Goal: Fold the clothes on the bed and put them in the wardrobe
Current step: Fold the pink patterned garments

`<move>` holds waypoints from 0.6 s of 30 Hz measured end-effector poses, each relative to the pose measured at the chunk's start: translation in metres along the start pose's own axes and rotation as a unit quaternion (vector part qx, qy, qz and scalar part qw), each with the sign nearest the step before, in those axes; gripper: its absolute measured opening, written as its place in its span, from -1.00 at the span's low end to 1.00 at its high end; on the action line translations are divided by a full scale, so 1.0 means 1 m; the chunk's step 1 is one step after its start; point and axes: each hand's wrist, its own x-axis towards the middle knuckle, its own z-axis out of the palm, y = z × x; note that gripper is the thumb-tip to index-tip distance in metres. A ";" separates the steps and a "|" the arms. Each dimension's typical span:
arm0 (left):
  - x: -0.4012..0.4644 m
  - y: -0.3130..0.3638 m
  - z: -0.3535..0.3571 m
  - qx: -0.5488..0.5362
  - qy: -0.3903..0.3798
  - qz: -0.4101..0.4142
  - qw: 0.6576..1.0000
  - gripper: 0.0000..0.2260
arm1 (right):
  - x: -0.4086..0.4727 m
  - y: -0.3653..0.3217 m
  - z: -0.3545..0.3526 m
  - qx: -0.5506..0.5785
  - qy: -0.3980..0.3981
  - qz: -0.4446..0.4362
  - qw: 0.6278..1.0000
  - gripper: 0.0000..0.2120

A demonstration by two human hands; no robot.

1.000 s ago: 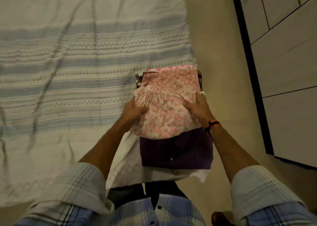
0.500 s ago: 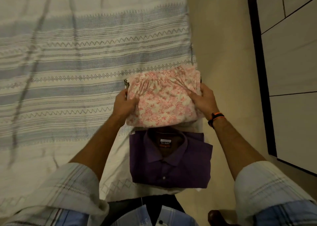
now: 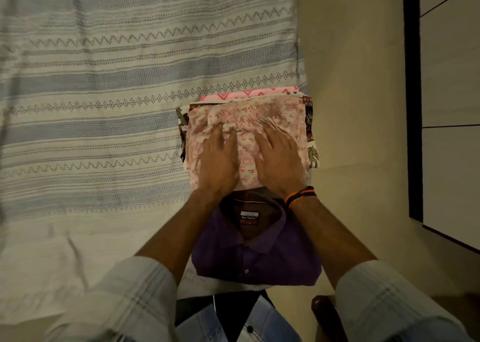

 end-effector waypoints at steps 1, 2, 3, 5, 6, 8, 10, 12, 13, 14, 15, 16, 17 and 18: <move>0.000 0.000 0.003 0.007 -0.023 -0.010 1.000 -0.42 | -0.002 0.001 0.005 0.002 -0.005 0.012 1.000 -0.52; 0.002 0.000 0.003 0.012 -0.037 -0.014 0.999 -0.41 | -0.002 0.002 0.008 0.003 -0.005 0.019 1.000 -0.52; 0.004 -0.001 0.002 0.016 -0.048 -0.015 0.999 -0.40 | -0.001 0.002 0.010 0.005 -0.004 0.022 1.000 -0.52; 0.010 -0.003 0.000 0.020 -0.076 -0.014 0.997 -0.38 | 0.002 0.003 0.010 0.013 -0.011 0.022 1.000 -0.51; 0.012 -0.005 -0.001 0.020 -0.092 -0.012 0.996 -0.37 | 0.004 0.003 0.009 0.014 -0.020 0.022 0.999 -0.50; 0.016 -0.009 -0.003 0.019 -0.123 -0.011 0.992 -0.36 | 0.007 0.003 0.006 0.012 -0.051 0.021 0.998 -0.49; 0.018 -0.009 -0.008 0.018 -0.154 -0.018 0.988 -0.32 | 0.007 0.004 0.001 0.011 -0.089 0.020 0.996 -0.45; 0.017 -0.008 -0.016 0.009 -0.178 -0.029 0.984 -0.26 | 0.007 0.004 -0.006 0.007 -0.122 0.011 0.992 -0.40; 0.017 -0.007 -0.021 0.002 -0.185 -0.031 0.982 -0.25 | 0.008 0.004 -0.011 0.008 -0.136 0.008 0.991 -0.38; 0.015 -0.006 -0.027 -0.006 -0.187 -0.033 0.982 -0.26 | 0.008 0.003 -0.017 0.013 -0.146 0.005 0.989 -0.35; 0.013 -0.005 -0.031 -0.016 -0.187 -0.036 0.982 -0.28 | 0.007 0.002 -0.022 0.024 -0.156 0.007 0.987 -0.33; 0.007 -0.003 -0.038 -0.023 -0.183 -0.038 0.982 -0.30 | 0.003 0.001 -0.028 0.038 -0.161 0.011 0.986 -0.32; 0.003 -0.002 -0.042 -0.028 -0.179 -0.038 0.983 -0.32 | 0.000 0.001 -0.032 0.058 -0.163 0.019 0.985 -0.31; 0.001 -0.001 -0.044 -0.032 -0.179 -0.041 0.982 -0.33 | -0.001 0.002 -0.034 0.084 -0.165 0.031 0.982 -0.31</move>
